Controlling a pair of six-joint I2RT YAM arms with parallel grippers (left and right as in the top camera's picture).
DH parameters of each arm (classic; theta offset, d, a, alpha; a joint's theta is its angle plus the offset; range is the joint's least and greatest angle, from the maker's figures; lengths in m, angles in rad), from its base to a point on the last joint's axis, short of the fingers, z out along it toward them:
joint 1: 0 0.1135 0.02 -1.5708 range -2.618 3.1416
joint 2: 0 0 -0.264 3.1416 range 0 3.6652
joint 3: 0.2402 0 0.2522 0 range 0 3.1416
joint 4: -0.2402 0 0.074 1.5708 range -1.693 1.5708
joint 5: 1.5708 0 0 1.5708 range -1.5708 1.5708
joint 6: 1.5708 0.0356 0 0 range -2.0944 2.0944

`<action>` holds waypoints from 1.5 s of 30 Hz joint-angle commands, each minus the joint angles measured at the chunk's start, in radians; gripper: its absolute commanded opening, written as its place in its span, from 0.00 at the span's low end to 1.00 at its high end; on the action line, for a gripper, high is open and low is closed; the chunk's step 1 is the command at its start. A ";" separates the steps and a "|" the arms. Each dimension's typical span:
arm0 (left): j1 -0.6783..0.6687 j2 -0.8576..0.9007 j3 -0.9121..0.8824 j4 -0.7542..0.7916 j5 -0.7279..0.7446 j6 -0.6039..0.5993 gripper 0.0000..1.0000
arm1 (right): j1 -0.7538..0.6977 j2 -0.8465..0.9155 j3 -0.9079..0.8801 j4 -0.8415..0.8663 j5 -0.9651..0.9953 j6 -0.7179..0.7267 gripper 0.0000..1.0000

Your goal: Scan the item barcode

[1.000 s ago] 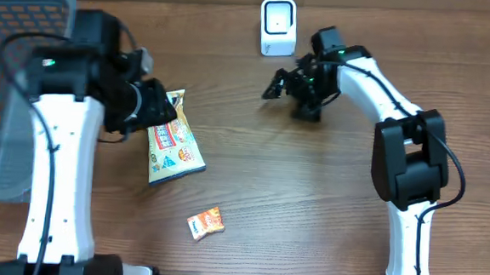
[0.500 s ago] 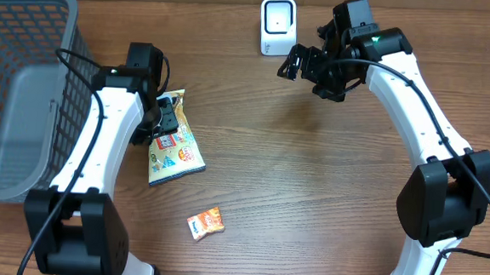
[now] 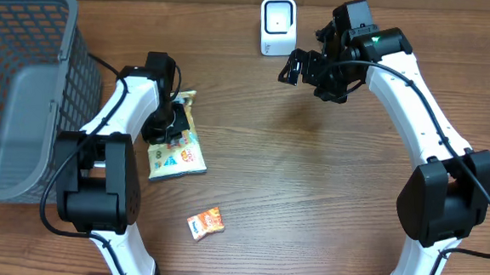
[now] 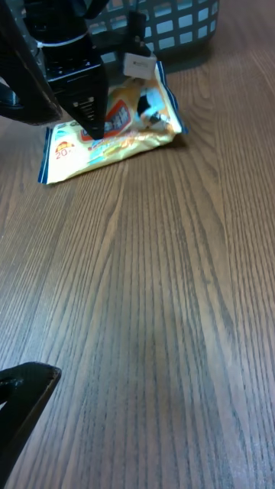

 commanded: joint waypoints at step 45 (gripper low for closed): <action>-0.063 0.069 -0.012 0.046 0.181 -0.069 0.24 | 0.331 0.081 -0.516 0.637 0.044 0.380 1.00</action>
